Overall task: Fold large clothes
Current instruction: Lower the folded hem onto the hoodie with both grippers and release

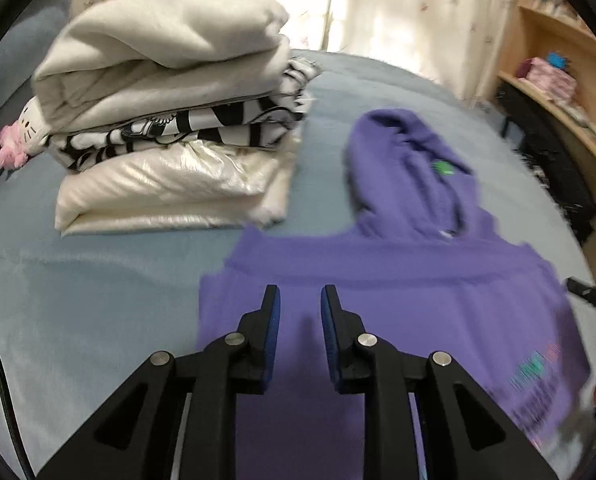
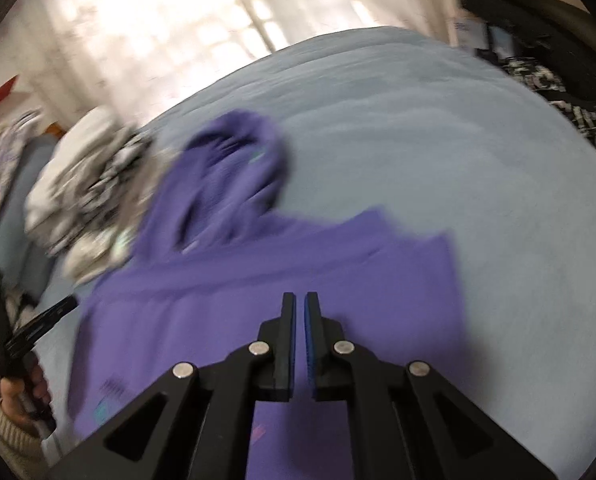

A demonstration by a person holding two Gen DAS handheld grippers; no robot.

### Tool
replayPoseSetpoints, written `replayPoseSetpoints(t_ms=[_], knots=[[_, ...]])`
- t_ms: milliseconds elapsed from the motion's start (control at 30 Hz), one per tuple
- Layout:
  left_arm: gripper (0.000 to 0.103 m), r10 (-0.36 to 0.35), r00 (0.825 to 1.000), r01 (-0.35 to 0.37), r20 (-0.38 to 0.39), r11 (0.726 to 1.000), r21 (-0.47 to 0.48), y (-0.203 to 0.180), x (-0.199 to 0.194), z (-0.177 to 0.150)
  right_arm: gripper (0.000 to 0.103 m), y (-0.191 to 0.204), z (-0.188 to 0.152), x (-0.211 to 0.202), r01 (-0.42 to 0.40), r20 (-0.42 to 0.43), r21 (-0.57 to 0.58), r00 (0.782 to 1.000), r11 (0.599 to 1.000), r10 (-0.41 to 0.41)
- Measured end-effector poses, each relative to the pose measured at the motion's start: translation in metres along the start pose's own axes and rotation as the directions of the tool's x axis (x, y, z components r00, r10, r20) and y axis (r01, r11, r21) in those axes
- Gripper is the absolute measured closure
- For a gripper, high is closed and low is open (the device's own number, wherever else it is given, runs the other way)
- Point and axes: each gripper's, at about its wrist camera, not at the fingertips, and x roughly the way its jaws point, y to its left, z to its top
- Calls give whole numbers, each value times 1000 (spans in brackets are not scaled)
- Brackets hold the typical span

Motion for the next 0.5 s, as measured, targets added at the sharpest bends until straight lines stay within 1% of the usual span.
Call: replayPoseSetpoints(t_ms=[33, 100, 133, 200, 233, 300, 333, 367, 433, 467, 500], knots=[[84, -8, 1000, 8, -2, 1000, -4, -3, -9, -9, 98, 12, -14, -4, -29, -19, -16, 999, 999, 29], [84, -19, 1000, 19, -20, 1000, -9, -9, -25, -33, 97, 28, -39, -10, -62, -48, -42, 997, 997, 60], [84, -13, 1000, 13, -27, 1000, -6, -10, -29, -41, 97, 34, -52, -11, -78, -64, -49, 995, 996, 75], [84, 20, 998, -20, -53, 1000, 13, -15, -31, -62, 97, 40, -72, -12, -76, -89, -66, 994, 995, 70], [84, 39, 997, -38, -66, 999, 14, -13, -33, -76, 97, 41, -81, -11, -59, -99, -77, 994, 995, 51], [84, 72, 993, -72, -95, 997, 2, -11, -28, -91, 97, 35, -96, -13, -26, -107, -91, 994, 995, 17], [84, 116, 987, -117, -114, 993, -4, -7, -25, -101, 97, 29, -100, -15, -2, -108, -93, 994, 996, -8], [84, 144, 983, -146, -113, 989, -8, -3, -22, -106, 97, 19, -104, -18, 45, -108, -93, 993, 995, -55], [84, 176, 981, -178, -78, 984, -21, 4, -28, -117, 98, 2, -106, -27, 87, -98, -88, 991, 992, -96], [84, 188, 979, -191, -75, 981, -31, 6, -30, -119, 98, -10, -107, -34, 140, -78, -91, 986, 986, -148], [84, 197, 978, -200, -72, 979, -44, 9, -33, -121, 98, -20, -109, -42, 201, -55, -96, 977, 975, -207]])
